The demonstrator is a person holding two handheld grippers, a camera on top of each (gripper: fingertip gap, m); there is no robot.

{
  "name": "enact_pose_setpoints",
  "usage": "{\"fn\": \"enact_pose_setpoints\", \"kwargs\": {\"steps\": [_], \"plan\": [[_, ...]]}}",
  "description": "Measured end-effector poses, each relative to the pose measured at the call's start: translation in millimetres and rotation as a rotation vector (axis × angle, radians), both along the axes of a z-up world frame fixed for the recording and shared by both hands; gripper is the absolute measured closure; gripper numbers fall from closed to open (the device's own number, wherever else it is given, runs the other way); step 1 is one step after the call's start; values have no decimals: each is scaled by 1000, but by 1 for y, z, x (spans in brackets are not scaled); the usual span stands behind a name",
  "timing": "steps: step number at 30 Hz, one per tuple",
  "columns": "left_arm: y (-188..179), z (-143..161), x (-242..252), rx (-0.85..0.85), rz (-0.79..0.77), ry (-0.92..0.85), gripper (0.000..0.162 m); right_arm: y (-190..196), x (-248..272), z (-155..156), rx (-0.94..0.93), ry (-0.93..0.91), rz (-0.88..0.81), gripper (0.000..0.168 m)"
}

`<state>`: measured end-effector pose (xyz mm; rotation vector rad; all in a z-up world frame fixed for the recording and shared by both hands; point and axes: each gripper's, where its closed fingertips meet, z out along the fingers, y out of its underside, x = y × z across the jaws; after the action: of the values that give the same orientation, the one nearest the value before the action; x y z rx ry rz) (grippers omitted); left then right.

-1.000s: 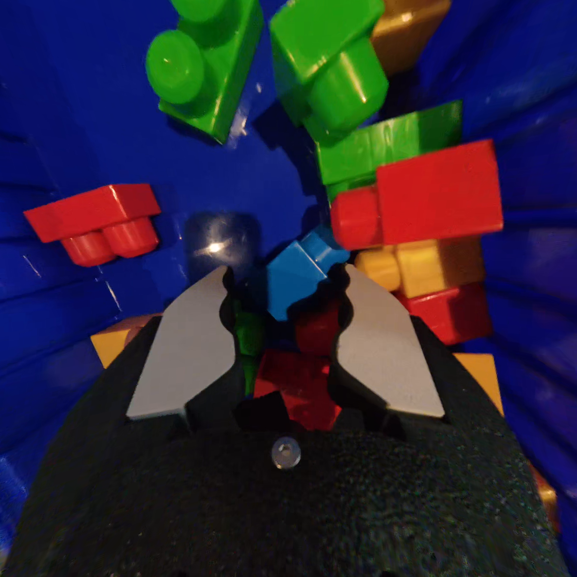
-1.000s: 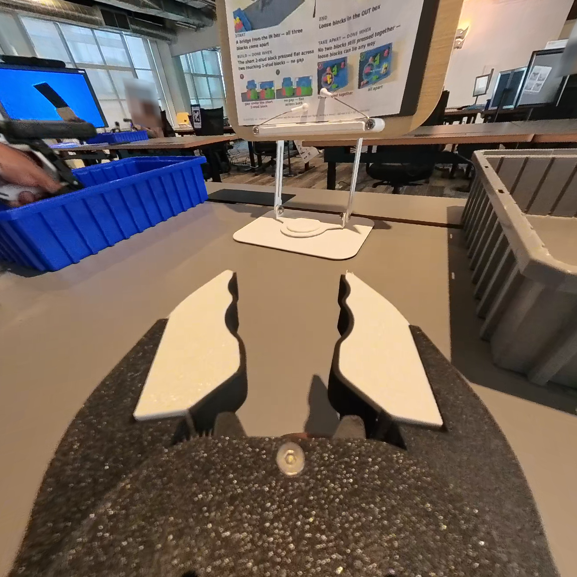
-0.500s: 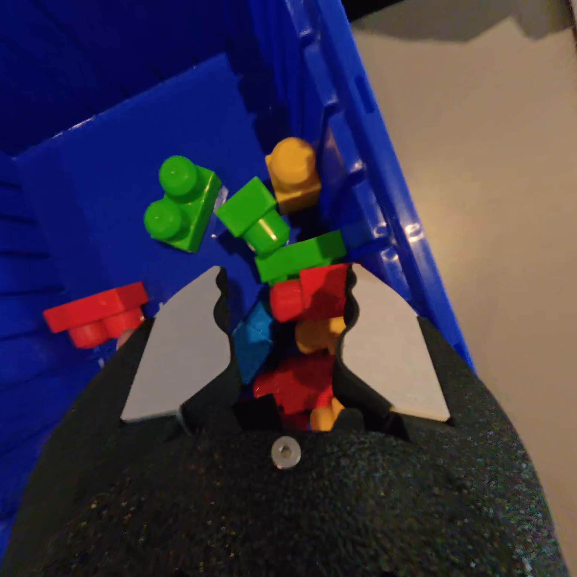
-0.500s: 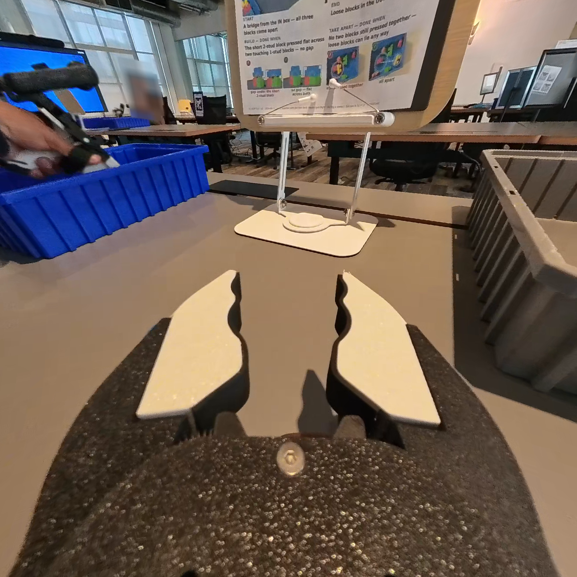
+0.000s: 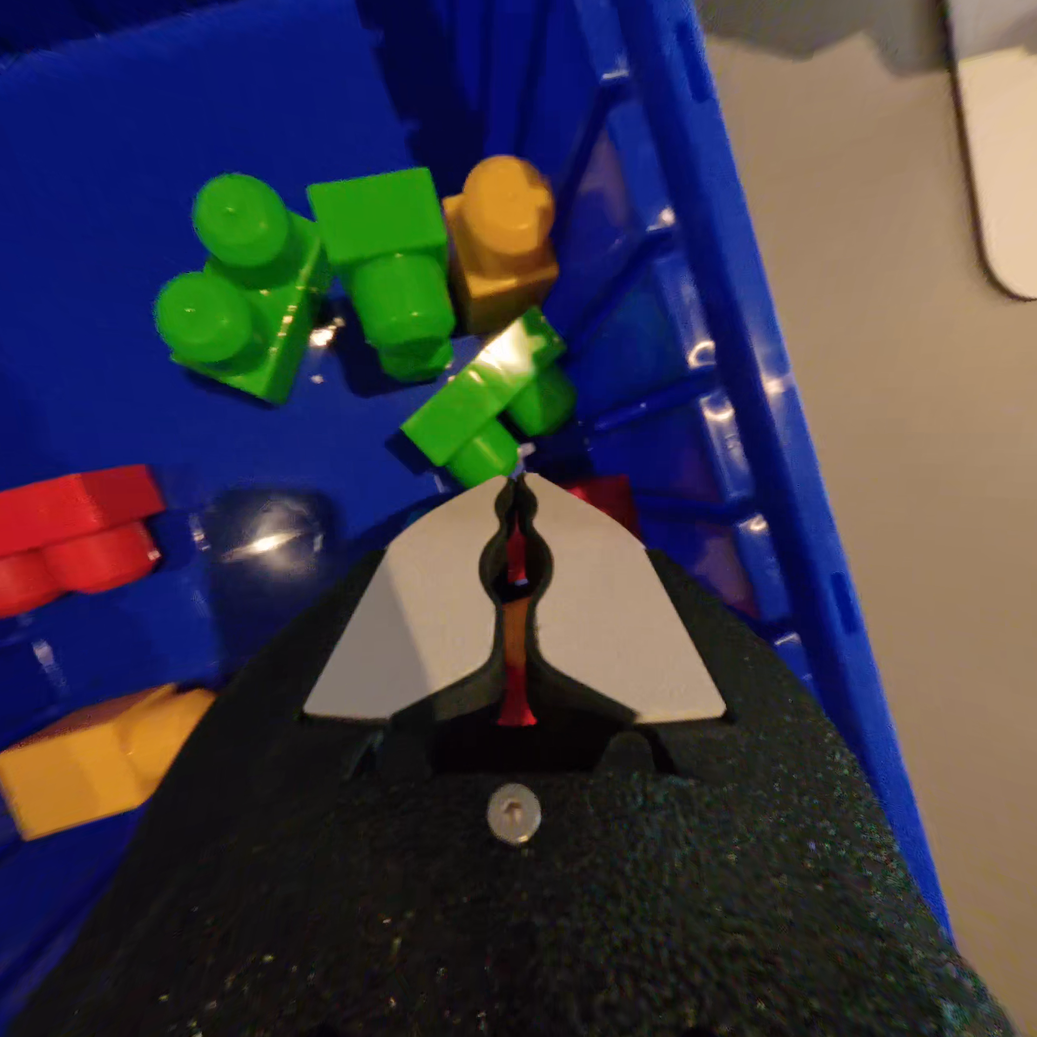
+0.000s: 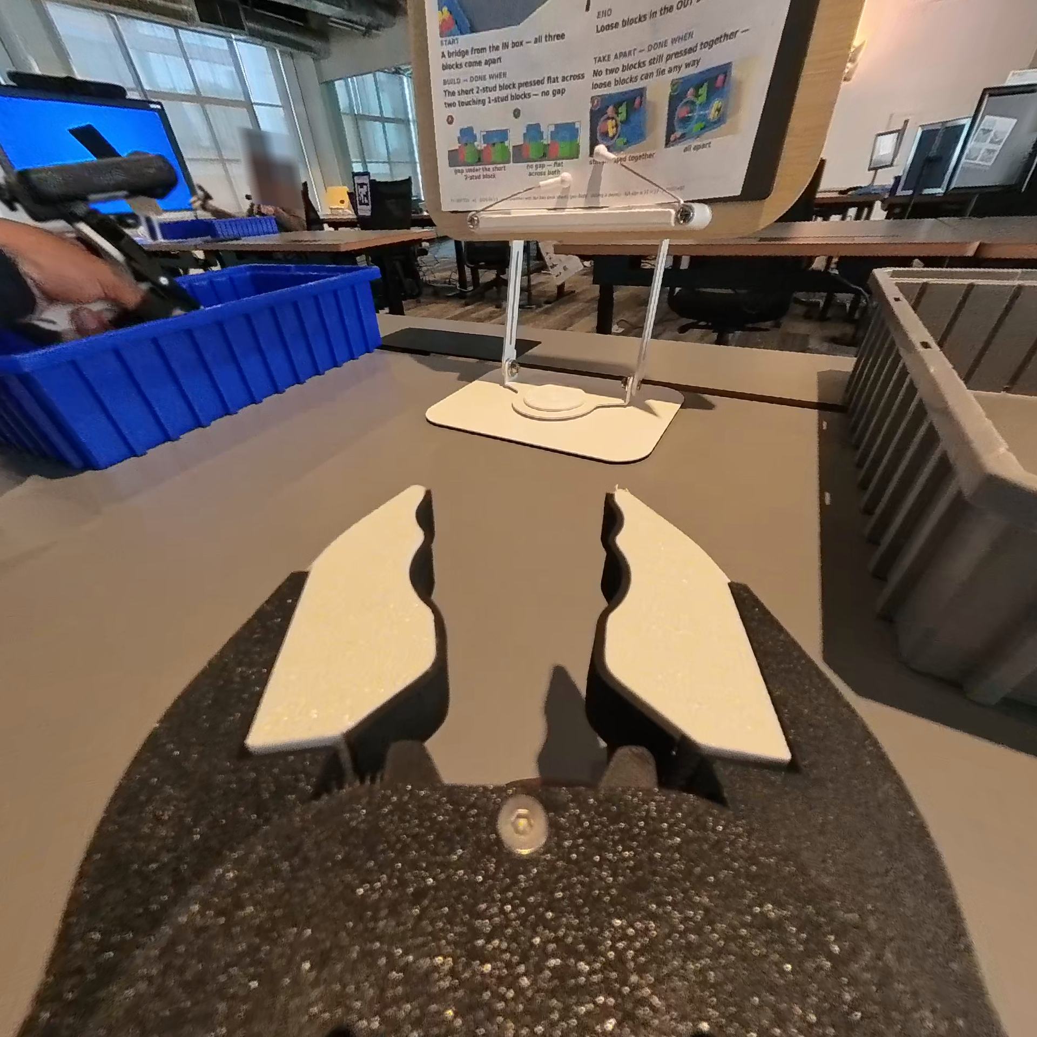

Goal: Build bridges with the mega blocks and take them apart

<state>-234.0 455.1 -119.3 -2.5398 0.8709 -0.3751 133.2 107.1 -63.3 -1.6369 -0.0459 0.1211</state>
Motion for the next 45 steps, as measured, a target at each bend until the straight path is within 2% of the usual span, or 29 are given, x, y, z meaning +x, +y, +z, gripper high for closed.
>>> {"fn": "enact_pose_setpoints", "kwargs": {"steps": [4,5,6,7,9,16,22,25,30,33,35,36,42,45], "plan": [[-4,15,-4,57,-9,24,162,1,-1,-1,-6,-8,3,110],[-9,14,-5,49,-43,48,147,0,-2,-1,-6,-11,3,111],[-14,12,-8,44,-71,97,123,1,-2,-1,-6,-11,4,111],[-18,9,-13,37,-98,154,112,0,-2,-1,-7,-10,4,111],[-30,5,-18,-10,-150,220,101,0,-2,-1,-7,-10,5,111],[-62,-12,-21,-179,-292,330,120,0,-2,-1,-3,-13,5,111],[-62,-15,-14,-222,-329,256,116,0,-2,0,-2,-12,6,111],[-58,-19,-17,-240,-310,249,85,0,-2,0,-2,-11,8,111],[-44,-26,-32,-270,-205,243,53,0,-3,0,-3,-13,9,111],[-29,-22,-47,-223,-132,293,61,0,-3,0,-2,-12,8,111],[-18,-20,-71,-170,-87,430,80,0,-3,0,-3,-12,8,111],[-14,-19,-80,-145,-57,478,76,0,-3,-1,-3,-13,8,111],[-16,1,-50,-91,-65,252,79,1,-4,-1,-9,-19,10,111],[-20,-3,-39,-123,-65,213,92,1,-5,-1,-8,-26,10,112]]}}
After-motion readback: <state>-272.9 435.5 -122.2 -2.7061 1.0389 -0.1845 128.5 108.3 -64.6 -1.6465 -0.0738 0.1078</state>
